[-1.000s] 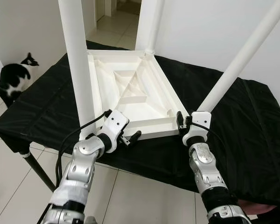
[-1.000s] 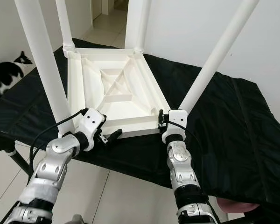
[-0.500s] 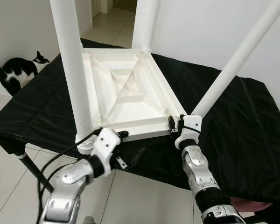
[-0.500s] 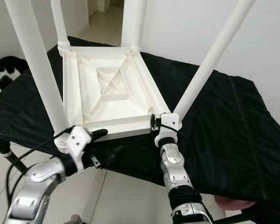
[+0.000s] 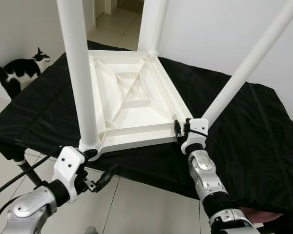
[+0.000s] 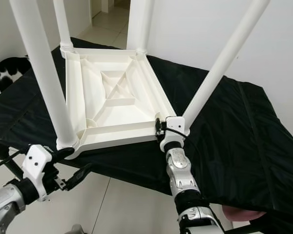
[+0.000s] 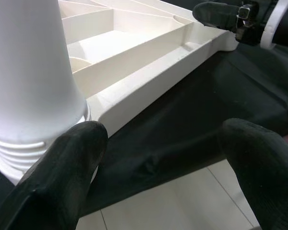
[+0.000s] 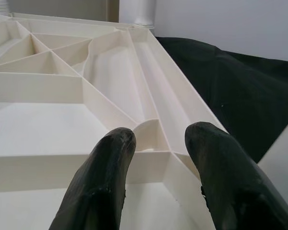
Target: Building children table
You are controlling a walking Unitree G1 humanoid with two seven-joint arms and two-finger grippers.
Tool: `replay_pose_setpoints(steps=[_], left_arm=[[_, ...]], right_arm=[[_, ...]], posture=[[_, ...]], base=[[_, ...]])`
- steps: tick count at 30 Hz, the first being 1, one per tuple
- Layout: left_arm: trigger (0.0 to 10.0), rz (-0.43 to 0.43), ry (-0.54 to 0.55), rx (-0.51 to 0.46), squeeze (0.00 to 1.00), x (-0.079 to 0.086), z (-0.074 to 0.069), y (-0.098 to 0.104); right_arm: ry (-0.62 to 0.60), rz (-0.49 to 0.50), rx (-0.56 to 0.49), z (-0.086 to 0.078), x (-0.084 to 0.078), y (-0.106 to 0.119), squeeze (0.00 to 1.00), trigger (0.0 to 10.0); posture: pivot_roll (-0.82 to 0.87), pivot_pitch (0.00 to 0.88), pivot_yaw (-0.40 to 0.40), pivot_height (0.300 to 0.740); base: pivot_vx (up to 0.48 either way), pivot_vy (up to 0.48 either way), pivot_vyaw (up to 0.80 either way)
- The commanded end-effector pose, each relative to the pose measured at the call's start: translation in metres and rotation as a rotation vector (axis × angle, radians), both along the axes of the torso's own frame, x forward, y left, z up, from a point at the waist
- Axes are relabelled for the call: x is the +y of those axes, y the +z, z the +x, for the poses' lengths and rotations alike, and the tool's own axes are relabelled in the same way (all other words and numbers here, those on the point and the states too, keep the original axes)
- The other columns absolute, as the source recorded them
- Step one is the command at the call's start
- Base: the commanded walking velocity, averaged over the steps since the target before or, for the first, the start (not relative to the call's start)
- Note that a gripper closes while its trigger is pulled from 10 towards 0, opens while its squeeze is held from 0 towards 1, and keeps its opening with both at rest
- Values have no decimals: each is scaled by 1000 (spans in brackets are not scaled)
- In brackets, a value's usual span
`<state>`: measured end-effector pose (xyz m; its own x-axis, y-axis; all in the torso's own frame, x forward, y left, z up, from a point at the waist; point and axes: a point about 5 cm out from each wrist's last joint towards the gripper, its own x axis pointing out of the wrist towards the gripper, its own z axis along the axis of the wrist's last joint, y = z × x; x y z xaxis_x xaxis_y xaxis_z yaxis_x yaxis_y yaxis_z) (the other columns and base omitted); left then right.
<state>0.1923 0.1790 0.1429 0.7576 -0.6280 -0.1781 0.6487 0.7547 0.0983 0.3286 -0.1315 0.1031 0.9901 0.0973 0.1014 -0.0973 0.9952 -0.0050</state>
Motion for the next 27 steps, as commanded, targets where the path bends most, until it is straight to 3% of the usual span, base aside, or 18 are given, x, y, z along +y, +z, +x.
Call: replay_pose_setpoints(steps=[1, 2, 4, 5, 6, 11, 15, 17, 19, 27], left_arm=[[10000, -2, -38, 28, 0, 11, -9, 5], [10000, -2, -38, 28, 0, 11, -9, 5], [10000, 25, 27, 47, 0, 34, -16, 10], [10000, 25, 27, 47, 0, 34, -16, 10], [10000, 49, 63, 54, 0, 46, -19, 12], [10000, 90, 241, 48, 0, 86, -16, 14], [10000, 76, 313, 22, 0, 94, -11, 16], [10000, -13, 441, -70, 0, 100, 2, 26], [10000, -34, 466, -94, 0, 101, 5, 28], [10000, -178, 592, -99, 0, 86, 25, 18]], right_arm=[[-3, 1, 3, 2, -1, 0, 0, 10000], [-3, 1, 3, 2, -1, 0, 0, 10000], [6, 4, 3, 4, 1, 0, 0, 10000], [6, 4, 3, 4, 1, 0, 0, 10000], [9, 6, 5, 5, 2, 0, 0, 10000], [21, 12, 5, 6, 6, -1, 0, 10000], [20, 13, 4, 6, 6, -1, 0, 10000], [18, 17, 1, 6, 7, -1, 0, 10000], [17, 18, 0, 6, 8, -1, 0, 10000], [17, 29, -7, 2, 12, -3, 0, 10000]], posture=[[125, 0, -146, 740], [125, 0, -146, 740], [130, 0, -149, 740], [130, 0, -149, 740], [133, 0, -151, 740], [136, 0, -150, 740], [136, 0, -150, 740], [131, 0, -145, 740], [131, 0, -145, 740], [112, 0, -134, 740]], base=[[0, 0, 0], [0, 0, 0], [0, 0, 0], [0, 0, 0], [0, 0, 0], [0, 0, 0], [0, 0, 0], [0, 0, 0], [0, 0, 0], [0, 0, 0]])
